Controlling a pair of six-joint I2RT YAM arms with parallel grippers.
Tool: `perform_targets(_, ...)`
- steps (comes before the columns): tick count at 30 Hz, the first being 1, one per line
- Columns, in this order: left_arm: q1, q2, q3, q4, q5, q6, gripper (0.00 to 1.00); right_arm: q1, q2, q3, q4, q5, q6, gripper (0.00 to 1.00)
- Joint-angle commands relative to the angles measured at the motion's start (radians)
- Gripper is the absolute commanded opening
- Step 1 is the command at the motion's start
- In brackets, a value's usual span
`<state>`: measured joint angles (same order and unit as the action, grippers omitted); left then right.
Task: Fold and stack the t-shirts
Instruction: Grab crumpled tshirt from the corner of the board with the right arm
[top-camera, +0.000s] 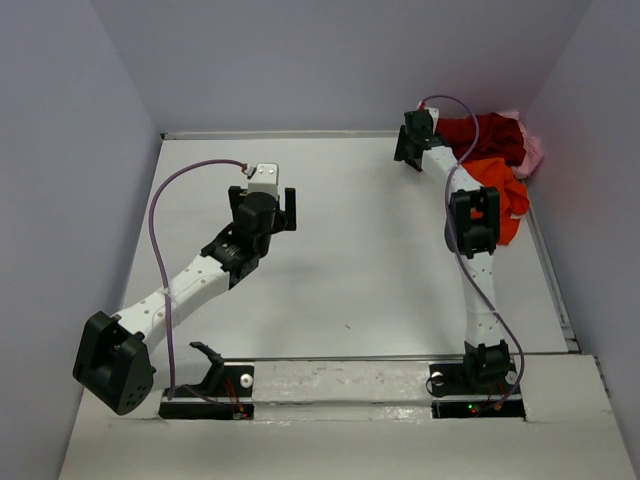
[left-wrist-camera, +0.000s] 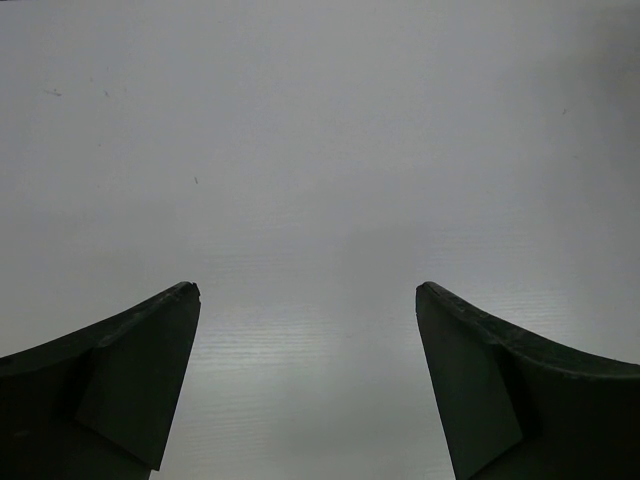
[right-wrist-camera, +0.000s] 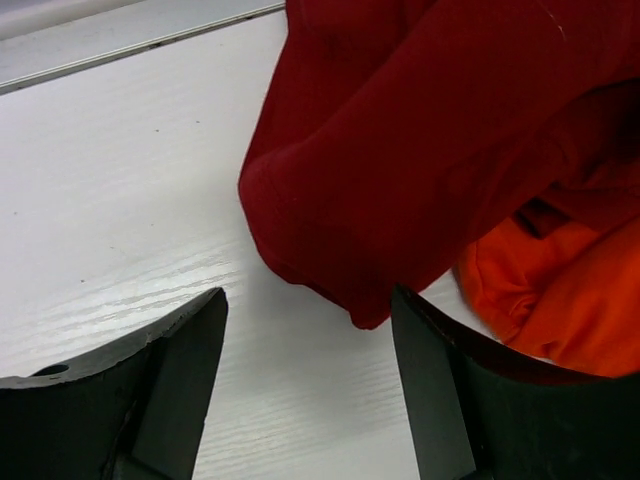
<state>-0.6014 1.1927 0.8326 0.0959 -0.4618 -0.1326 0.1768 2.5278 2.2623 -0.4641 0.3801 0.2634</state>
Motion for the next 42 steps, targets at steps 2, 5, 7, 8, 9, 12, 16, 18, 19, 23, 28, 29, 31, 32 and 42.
perform_targets(2,-0.008,-0.027,0.039,0.018,0.008,0.004,0.99,-0.02,0.015,0.072,-0.036,-0.023,0.026,0.72)
perform_targets(5,-0.008,-0.027,0.039,0.019,0.011,0.002,0.99,-0.031,0.023,0.086,-0.067,-0.03,0.045,0.72)
perform_targets(7,-0.009,-0.025,0.039,0.019,0.012,0.002,0.99,-0.04,0.025,0.085,-0.071,-0.044,0.051,0.7)
perform_targets(8,-0.009,-0.024,0.039,0.019,0.014,0.002,0.99,-0.04,0.028,0.085,-0.076,-0.061,0.056,0.69)
perform_targets(9,-0.011,-0.024,0.039,0.019,0.015,0.002,0.99,-0.04,0.029,0.085,-0.083,-0.069,0.06,0.65)
perform_targets(12,-0.014,-0.024,0.039,0.019,0.017,0.002,0.99,-0.06,0.035,0.072,-0.099,-0.119,0.082,0.6)
perform_targets(16,-0.015,-0.024,0.04,0.019,0.022,0.002,0.99,-0.08,0.04,0.048,-0.117,-0.201,0.106,0.59)
perform_targets(18,-0.015,-0.024,0.042,0.018,0.023,0.001,0.99,-0.08,0.04,0.045,-0.122,-0.214,0.106,0.58)
perform_targets(19,-0.015,-0.024,0.042,0.019,0.025,0.002,0.99,-0.08,0.04,0.045,-0.125,-0.221,0.105,0.57)
perform_targets(23,-0.015,-0.024,0.042,0.019,0.028,0.002,0.99,-0.089,0.039,0.046,-0.127,-0.239,0.105,0.35)
perform_targets(28,-0.014,-0.027,0.039,0.019,0.023,0.002,0.99,-0.089,0.031,0.022,-0.128,-0.254,0.108,0.0)
perform_targets(29,-0.015,-0.025,0.04,0.019,0.023,0.002,0.99,-0.089,0.026,0.017,-0.128,-0.256,0.109,0.0)
perform_targets(31,-0.015,-0.024,0.04,0.019,0.023,0.002,0.99,-0.089,0.02,0.008,-0.128,-0.26,0.105,0.0)
perform_targets(32,-0.015,-0.024,0.04,0.019,0.023,0.004,0.99,-0.089,0.008,-0.006,-0.127,-0.26,0.1,0.0)
perform_targets(42,-0.015,-0.015,0.046,0.016,0.017,0.004,0.99,-0.057,-0.256,-0.245,-0.048,-0.3,0.057,0.0)
